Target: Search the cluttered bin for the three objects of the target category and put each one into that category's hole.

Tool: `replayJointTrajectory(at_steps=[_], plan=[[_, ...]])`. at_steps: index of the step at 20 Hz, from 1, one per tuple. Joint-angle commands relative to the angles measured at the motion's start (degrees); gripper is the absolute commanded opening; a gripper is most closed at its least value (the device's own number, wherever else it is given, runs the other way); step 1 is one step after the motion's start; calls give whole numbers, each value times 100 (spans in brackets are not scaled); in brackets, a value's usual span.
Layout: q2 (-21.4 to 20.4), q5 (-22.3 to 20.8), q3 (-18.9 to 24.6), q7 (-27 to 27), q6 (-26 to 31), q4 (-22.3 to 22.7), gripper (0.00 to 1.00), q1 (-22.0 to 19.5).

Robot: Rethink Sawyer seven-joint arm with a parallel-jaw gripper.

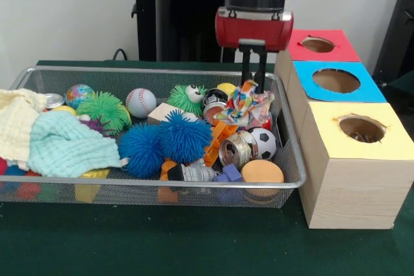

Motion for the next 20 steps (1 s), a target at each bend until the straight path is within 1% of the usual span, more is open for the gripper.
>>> replayJointTrajectory(at_steps=[1,5,12,15,18,20], plan=[[-472,418,-314,1423,1236,-74,0,379],[-415,521,-483,1495,1390,-214,0,611],[-303,670,-1056,1869,2100,-908,0,1251],[-192,799,-1124,1938,2132,-1038,0,1368],[-59,856,-1177,1962,2060,-1148,0,1443],[-31,876,-1231,1999,2133,-1229,0,1501]])
